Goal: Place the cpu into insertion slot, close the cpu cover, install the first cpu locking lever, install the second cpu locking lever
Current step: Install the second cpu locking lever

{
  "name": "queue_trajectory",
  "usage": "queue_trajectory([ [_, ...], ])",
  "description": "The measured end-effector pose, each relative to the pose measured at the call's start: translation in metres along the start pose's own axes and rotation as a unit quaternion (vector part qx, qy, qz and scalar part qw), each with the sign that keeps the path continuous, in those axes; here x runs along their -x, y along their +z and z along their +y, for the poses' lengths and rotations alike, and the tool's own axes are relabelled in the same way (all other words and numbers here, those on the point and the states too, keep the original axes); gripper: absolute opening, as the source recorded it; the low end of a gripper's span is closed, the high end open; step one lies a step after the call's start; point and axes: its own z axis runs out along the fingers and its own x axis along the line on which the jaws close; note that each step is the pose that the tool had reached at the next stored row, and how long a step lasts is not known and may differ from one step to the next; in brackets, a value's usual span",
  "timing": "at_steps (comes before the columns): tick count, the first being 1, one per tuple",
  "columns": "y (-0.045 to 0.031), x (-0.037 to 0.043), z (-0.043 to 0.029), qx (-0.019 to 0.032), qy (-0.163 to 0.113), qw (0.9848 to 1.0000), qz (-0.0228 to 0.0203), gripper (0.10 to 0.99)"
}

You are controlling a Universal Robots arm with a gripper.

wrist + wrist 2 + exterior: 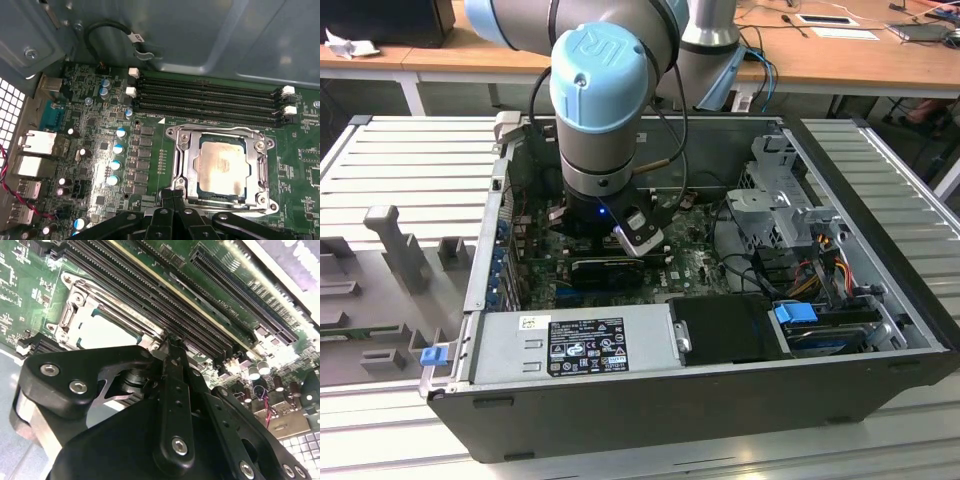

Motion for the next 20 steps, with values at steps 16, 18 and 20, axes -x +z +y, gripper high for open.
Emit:
queue_trajectory([
  [16,0.0052,-0.0037,-0.0012,0.0253,0.0,0.9997,-0.0028,0.106],
  [18,0.0051,-0.0045,-0.0018,0.0253,0.0,0.9997,-0.0029,0.106],
  [20,0.0048,-0.0053,-0.0023,0.0253,0.0,0.9997,-0.0029,0.106],
])
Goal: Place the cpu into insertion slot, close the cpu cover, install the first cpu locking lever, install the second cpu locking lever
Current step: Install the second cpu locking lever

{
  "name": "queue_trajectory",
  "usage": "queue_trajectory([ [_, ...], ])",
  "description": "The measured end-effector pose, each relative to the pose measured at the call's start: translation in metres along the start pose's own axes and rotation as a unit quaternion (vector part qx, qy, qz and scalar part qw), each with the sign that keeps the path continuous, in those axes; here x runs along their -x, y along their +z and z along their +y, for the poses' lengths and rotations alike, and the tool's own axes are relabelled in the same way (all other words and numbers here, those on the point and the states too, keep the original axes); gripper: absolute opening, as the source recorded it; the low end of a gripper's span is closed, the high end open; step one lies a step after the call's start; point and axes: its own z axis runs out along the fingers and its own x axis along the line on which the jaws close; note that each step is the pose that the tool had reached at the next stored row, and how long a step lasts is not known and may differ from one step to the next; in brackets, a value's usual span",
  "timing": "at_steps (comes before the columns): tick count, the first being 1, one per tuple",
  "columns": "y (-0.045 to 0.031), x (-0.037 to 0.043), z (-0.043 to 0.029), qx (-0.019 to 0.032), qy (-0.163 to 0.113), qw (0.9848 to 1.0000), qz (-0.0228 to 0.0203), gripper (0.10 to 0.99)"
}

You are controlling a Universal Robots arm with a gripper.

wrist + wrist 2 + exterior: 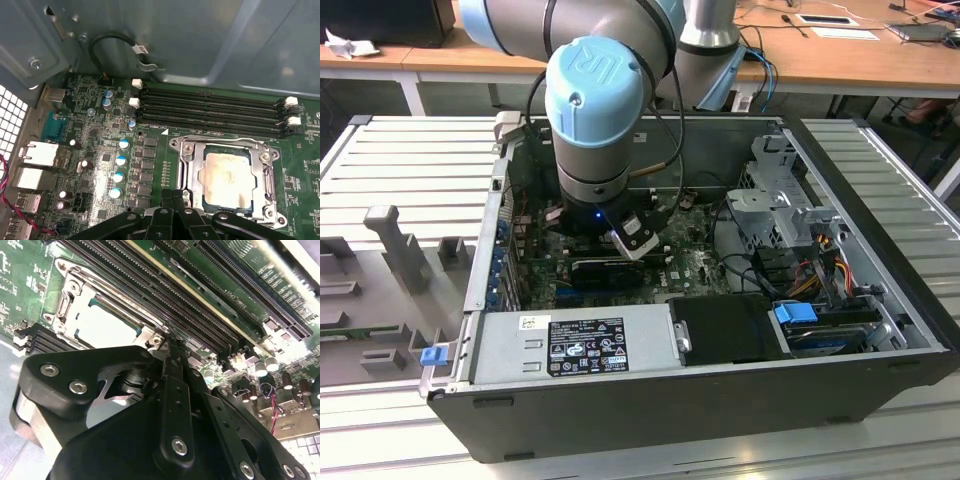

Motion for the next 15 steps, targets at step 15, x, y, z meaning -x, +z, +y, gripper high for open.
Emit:
queue_trajectory([
  [15,-0.0182,-0.001,0.0057,0.0,0.0,1.0,-0.0001,0.106],
])
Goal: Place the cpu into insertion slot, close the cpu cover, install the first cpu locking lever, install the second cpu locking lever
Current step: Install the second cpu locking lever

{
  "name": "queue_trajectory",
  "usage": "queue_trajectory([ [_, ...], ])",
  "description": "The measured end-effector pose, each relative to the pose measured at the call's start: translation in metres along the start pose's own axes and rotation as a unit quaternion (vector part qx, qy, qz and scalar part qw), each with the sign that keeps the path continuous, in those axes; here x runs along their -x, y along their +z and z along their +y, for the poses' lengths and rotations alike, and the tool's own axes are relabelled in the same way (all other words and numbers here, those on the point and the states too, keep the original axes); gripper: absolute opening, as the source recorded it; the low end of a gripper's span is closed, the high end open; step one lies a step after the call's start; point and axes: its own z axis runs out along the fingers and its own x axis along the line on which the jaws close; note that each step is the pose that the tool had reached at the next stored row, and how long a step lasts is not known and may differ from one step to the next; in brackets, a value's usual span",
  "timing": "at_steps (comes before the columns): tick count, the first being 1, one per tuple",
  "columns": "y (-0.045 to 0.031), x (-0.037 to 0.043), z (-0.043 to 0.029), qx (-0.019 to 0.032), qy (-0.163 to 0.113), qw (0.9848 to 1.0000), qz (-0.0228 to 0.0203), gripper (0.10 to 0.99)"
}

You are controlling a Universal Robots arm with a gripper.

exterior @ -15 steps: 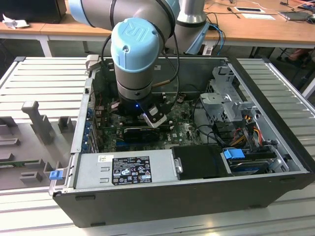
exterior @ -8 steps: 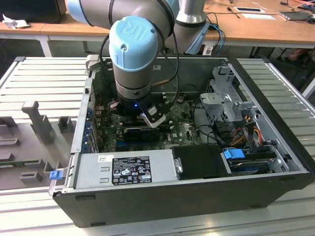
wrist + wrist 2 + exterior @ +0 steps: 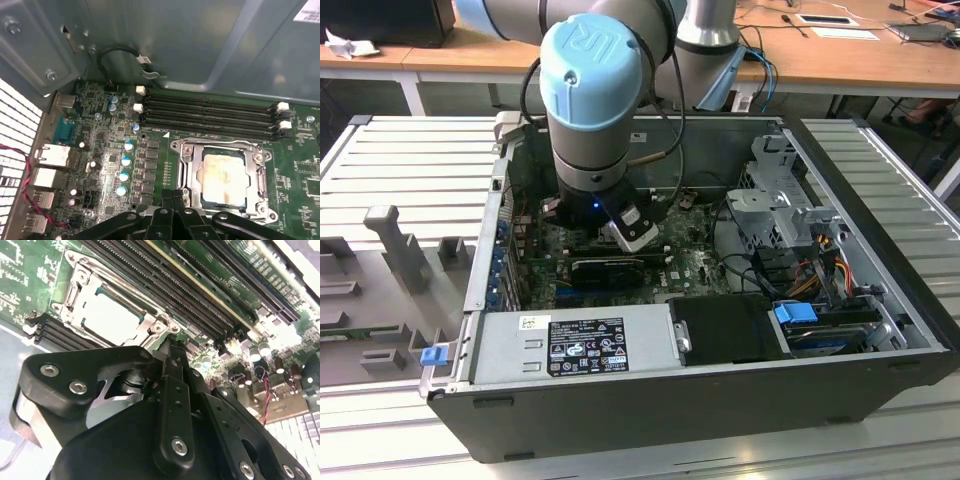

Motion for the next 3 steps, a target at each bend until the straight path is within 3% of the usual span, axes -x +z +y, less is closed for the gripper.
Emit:
queue_trajectory([
  [3,-0.0012,0.0001,0.0005,0.0001,0.0,1.0,-0.0001,0.106],
])
